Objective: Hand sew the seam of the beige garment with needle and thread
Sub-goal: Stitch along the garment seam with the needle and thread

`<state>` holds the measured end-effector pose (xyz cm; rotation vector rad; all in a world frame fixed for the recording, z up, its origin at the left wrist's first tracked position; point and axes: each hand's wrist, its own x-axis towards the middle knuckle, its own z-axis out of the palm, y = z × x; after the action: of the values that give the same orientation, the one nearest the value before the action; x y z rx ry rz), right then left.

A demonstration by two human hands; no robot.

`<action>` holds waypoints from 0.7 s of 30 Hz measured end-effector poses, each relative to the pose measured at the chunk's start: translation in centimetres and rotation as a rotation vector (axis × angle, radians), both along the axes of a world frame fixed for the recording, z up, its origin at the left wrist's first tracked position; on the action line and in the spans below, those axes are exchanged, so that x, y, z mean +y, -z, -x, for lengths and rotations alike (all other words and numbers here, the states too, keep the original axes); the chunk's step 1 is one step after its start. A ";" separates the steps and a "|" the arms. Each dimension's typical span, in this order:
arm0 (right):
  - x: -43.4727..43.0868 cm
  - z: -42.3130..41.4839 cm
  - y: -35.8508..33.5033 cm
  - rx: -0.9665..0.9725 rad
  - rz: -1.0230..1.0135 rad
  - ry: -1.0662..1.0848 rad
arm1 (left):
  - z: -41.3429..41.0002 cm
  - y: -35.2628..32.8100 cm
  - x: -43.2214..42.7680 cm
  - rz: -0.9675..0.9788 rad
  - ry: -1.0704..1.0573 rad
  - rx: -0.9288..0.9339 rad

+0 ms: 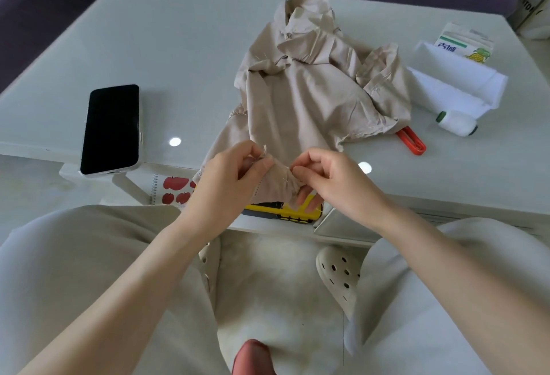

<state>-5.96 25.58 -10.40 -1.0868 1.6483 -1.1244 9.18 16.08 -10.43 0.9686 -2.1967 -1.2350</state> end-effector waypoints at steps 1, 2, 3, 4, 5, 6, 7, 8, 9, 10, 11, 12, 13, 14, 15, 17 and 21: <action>0.0 0.0 0.1 0.008 -0.008 -0.013 | 0.1 0.0 0.0 -0.001 0.001 -0.001; 0.0 0.0 0.3 0.007 -0.016 -0.023 | 0.1 0.0 0.1 0.000 0.003 -0.003; 0.1 0.0 0.4 -0.001 -0.023 -0.029 | 0.2 -0.1 0.1 0.003 0.006 -0.009; 0.1 0.0 0.5 -0.011 -0.027 -0.033 | 0.2 0.0 0.1 0.006 0.007 -0.014; 0.2 0.0 0.6 -0.016 -0.026 -0.037 | 0.3 -0.1 0.1 0.007 0.008 -0.018; 0.2 0.0 0.6 -0.012 -0.021 -0.042 | 0.3 -0.1 0.1 0.007 0.008 -0.020; 0.2 0.1 0.6 -0.001 -0.015 -0.048 | 0.3 -0.1 0.1 0.003 0.008 -0.021; 0.2 0.1 0.6 0.010 -0.009 -0.053 | 0.4 -0.1 0.0 -0.003 0.006 -0.022; 0.2 0.1 0.6 0.016 -0.004 -0.056 | 0.4 -0.1 0.0 -0.010 0.004 -0.023; 0.2 0.1 0.6 0.017 0.000 -0.057 | 0.4 -0.1 0.0 -0.020 0.001 -0.022; 0.1 0.1 0.6 0.017 0.003 -0.057 | 0.5 -0.1 0.0 -0.032 0.000 -0.019; 0.1 0.1 0.6 0.019 0.006 -0.057 | 0.5 -0.2 -0.1 -0.041 0.002 -0.014; 0.1 0.1 0.6 0.023 0.008 -0.058 | 0.5 -0.2 -0.1 -0.047 0.006 -0.011; 0.1 0.0 0.6 0.027 0.012 -0.060 | 0.5 -0.2 -0.1 -0.050 0.010 -0.010; 0.1 0.0 0.5 0.030 0.016 -0.065 | 0.5 -0.3 -0.1 -0.056 0.012 -0.007; 0.2 0.0 0.5 0.026 0.028 -0.077 | 0.4 -0.4 -0.1 -0.075 0.016 -0.003; 0.3 -0.1 0.4 0.032 0.050 -0.085 | 0.4 -0.6 -0.1 -0.119 0.025 -0.001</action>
<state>-5.84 25.87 -10.76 -1.2013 1.5902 -1.1035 8.80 16.00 -9.87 0.9902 -2.1633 -1.3903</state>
